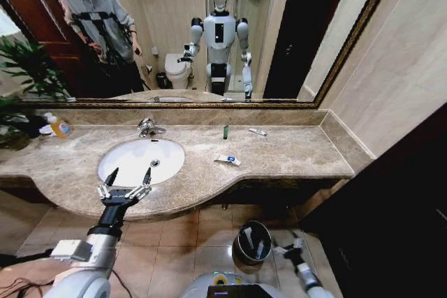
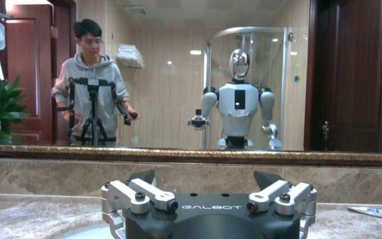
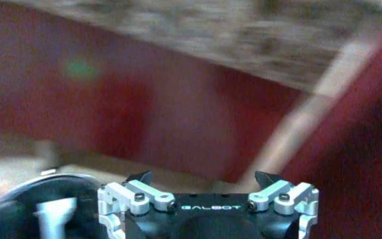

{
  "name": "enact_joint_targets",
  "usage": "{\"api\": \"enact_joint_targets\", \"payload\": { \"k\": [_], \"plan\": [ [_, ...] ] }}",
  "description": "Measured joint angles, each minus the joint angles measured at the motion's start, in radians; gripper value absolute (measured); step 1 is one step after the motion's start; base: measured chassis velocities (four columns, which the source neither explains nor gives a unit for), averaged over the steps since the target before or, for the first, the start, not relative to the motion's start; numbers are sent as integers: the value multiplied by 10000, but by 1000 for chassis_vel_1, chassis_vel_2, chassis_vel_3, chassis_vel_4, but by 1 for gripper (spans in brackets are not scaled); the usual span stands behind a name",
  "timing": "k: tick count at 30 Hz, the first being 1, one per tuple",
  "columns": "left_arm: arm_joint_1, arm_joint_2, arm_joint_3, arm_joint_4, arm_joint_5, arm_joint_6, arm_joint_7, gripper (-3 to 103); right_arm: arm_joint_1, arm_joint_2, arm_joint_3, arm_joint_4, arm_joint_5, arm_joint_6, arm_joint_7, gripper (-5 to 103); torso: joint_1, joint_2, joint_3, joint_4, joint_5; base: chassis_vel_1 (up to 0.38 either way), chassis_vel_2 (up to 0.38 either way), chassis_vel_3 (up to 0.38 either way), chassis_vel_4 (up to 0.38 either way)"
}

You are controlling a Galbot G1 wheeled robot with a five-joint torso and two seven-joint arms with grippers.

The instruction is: Pick up the trash from the sink and place it in the trash bin.

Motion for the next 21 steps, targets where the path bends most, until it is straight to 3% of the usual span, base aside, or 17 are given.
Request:
{"api": "enact_joint_targets", "payload": {
  "k": [3,6,9,11,19,21],
  "plan": [
    [0,0,0,0,0,0,1,100,-711,183,908,691,760,556,712,100,-2,0,-1,1,10,0,0,0,0],
    [0,-1,0,0,0,0,0,100,-1027,244,1306,1449,1387,812,897,100,-1,0,-1,1,5,0,0,0,0],
    [0,0,1,0,0,0,0,100,-1238,292,1606,2468,1975,1402,776,100,-1,0,0,3,10,0,0,0,0],
    [1,0,0,0,0,0,0,100,-1332,609,2115,3819,2007,1836,233,100,0,0,0,4,5,0,0,0,0],
    [0,0,0,0,0,0,0,100,-1255,843,2331,6675,1834,1671,-451,100,1,0,0,5,8,0,0,0,0],
    [0,0,0,0,0,0,0,100,-1112,656,2273,7617,1813,974,-771,100,1,0,0,1,4,0,0,0,0]
  ]
}}
